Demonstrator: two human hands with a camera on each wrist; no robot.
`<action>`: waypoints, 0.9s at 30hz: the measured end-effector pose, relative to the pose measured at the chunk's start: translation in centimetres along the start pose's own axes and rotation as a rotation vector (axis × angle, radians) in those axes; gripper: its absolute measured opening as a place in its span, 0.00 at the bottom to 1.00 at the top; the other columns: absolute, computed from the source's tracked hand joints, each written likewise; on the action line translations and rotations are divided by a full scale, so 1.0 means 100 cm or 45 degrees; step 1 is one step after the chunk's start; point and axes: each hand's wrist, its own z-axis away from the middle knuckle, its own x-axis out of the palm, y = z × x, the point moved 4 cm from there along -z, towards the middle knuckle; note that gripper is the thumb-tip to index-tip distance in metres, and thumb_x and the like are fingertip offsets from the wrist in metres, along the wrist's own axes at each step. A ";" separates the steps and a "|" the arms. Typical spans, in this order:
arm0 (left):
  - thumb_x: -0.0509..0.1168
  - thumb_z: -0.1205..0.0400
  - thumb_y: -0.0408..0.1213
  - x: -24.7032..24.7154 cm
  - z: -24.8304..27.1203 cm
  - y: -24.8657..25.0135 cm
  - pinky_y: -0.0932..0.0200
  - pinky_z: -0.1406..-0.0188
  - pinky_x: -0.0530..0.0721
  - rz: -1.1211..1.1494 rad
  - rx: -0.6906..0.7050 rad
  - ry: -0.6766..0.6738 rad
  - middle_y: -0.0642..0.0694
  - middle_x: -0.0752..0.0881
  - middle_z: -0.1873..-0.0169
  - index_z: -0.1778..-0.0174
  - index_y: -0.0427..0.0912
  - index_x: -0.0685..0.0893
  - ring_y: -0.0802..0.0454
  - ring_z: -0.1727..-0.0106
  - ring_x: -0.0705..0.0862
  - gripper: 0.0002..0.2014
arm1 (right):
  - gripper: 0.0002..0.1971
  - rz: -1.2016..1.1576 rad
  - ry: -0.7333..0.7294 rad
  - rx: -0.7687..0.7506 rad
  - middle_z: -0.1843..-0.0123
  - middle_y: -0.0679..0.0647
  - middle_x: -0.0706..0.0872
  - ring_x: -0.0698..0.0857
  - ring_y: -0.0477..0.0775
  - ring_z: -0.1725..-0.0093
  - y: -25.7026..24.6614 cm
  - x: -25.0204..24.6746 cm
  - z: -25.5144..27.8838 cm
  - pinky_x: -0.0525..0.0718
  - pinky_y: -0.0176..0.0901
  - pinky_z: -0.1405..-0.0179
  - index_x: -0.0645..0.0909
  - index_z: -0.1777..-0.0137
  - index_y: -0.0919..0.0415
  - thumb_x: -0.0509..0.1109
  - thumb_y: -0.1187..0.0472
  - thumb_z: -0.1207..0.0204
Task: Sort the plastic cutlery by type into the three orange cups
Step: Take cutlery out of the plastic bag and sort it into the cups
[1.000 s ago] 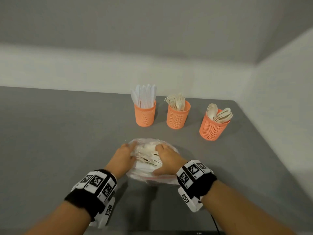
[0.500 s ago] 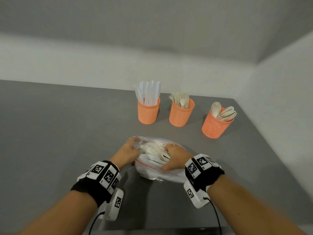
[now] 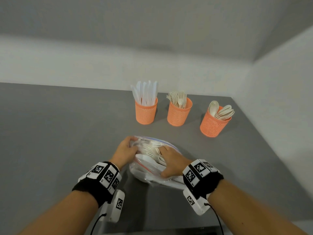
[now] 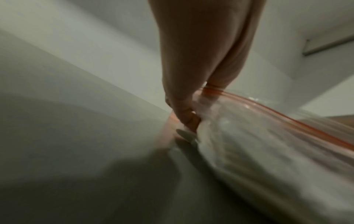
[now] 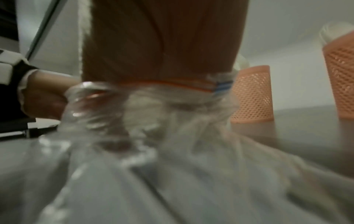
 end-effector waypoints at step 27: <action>0.48 0.22 0.15 0.003 0.004 0.015 0.65 0.83 0.81 0.709 -0.248 -0.157 0.37 0.81 0.63 0.49 0.36 0.76 0.54 0.79 0.83 0.16 | 0.14 -0.524 0.159 0.085 0.62 0.44 0.83 0.83 0.47 0.59 0.007 -0.017 0.005 0.79 0.23 0.63 0.75 0.55 0.51 0.77 0.61 0.35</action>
